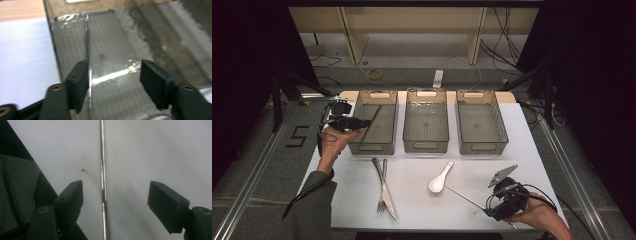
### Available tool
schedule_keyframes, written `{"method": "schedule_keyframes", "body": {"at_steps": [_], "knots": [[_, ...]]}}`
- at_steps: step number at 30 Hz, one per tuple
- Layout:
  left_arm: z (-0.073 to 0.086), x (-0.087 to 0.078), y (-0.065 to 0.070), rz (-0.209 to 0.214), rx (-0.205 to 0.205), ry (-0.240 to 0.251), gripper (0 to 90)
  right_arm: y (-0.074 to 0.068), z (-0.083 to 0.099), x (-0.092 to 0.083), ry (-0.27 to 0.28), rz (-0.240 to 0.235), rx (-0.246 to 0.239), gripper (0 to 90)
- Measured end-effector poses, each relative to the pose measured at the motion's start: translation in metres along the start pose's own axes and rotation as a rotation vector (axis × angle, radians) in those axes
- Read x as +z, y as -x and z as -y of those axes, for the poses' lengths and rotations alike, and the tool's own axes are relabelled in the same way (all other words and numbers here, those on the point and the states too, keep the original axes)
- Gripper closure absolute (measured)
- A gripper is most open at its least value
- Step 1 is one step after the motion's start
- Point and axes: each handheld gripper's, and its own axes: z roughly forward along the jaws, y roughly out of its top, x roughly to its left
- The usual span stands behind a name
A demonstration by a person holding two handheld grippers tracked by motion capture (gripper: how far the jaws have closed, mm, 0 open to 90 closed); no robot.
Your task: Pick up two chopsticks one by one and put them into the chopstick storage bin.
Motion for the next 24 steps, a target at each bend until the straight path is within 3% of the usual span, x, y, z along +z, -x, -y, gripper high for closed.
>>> {"method": "schedule_keyframes", "body": {"at_steps": [5, 10, 20, 24], "knots": [[0.015, -0.016, 0.015, 0.147, -0.018, 0.058, 25.0, 0.000, -0.001, 0.001, -0.011, 0.002, -0.002, 30.3], [0.036, -0.020, 0.036, 0.190, 0.041, 0.078, 20.6, -0.002, -0.002, 0.002, -0.033, 0.015, -0.005, 32.9], [0.061, -0.018, 0.082, 0.286, 0.197, 0.046, 18.4, -0.002, -0.002, 0.003, -0.059, 0.027, -0.013, 38.4], [0.068, -0.023, 0.094, 0.315, 0.224, 0.072, 18.0, -0.002, -0.002, 0.004, -0.070, 0.026, -0.014, 41.2]]}}
